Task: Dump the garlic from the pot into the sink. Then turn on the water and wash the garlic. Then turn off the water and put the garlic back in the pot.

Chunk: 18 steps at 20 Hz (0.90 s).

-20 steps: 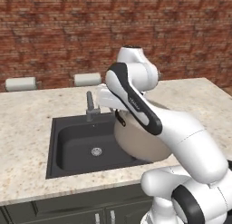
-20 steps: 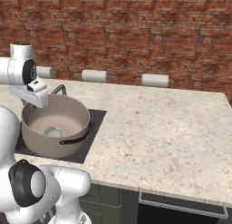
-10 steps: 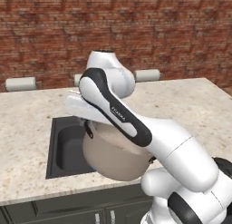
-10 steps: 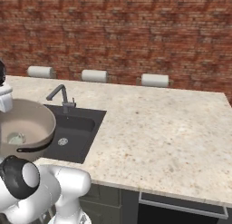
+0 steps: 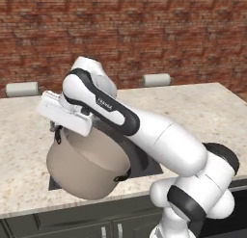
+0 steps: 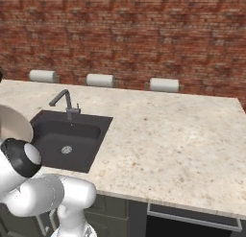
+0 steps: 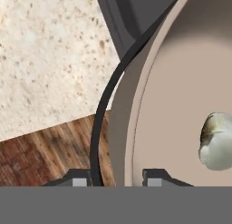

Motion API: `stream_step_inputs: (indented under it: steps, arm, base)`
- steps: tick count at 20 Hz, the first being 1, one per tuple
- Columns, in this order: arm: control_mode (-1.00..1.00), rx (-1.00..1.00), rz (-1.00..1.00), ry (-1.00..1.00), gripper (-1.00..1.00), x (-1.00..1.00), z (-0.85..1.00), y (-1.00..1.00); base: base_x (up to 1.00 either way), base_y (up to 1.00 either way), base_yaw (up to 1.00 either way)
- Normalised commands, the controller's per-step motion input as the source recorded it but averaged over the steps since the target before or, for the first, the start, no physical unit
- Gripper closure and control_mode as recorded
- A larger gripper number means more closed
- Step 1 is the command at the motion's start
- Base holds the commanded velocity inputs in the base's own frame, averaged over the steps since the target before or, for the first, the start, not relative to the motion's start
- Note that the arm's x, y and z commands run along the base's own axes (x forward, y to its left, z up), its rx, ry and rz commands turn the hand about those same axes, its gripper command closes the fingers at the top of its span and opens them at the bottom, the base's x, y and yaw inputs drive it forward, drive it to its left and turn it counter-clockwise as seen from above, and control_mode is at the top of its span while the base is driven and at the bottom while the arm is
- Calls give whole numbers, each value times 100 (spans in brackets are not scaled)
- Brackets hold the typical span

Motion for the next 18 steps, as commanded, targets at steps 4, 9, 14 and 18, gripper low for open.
stream_step_inputs:
  steps: [4,9,14,18]
  arm:
    - [-100,14,0,3,100,96,21,75]
    - [-100,10,0,0,100,100,18,69]
    - [-100,9,0,0,100,100,16,45]
    - [-100,5,0,0,100,100,0,11]
  base:
    - [0,0,0]
    - [0,0,0]
    - [0,0,0]
    - [0,0,0]
